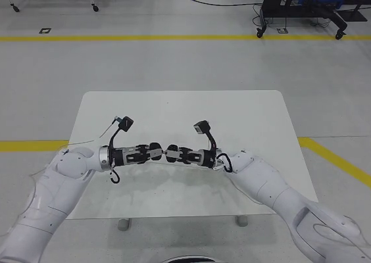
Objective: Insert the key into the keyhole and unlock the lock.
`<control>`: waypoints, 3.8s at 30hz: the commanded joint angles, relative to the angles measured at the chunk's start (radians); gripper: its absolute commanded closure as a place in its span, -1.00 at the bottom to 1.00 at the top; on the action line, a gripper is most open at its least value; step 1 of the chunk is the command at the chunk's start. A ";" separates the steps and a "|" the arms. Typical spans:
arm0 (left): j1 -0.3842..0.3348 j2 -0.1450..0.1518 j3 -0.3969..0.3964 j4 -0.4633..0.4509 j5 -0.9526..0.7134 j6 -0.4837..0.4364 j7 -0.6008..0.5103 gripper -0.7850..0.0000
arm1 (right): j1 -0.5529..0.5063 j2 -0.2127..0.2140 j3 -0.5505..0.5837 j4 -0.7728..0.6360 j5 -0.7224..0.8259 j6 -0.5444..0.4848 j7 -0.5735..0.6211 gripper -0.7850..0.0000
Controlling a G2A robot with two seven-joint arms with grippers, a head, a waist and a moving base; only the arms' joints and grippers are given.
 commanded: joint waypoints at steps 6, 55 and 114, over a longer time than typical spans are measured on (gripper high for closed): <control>-0.003 0.000 0.001 0.008 -0.005 -0.004 0.003 0.59 | 0.011 0.004 -0.023 -0.008 -0.010 0.000 0.000 1.00; 0.064 0.083 -0.123 -0.022 1.026 0.266 0.260 -0.46 | 0.014 0.041 0.078 -0.092 -0.144 0.000 0.000 1.00; -0.370 -0.006 0.192 0.468 -0.146 0.199 -0.249 1.00 | 0.014 0.041 0.078 -0.092 -0.144 0.000 0.000 1.00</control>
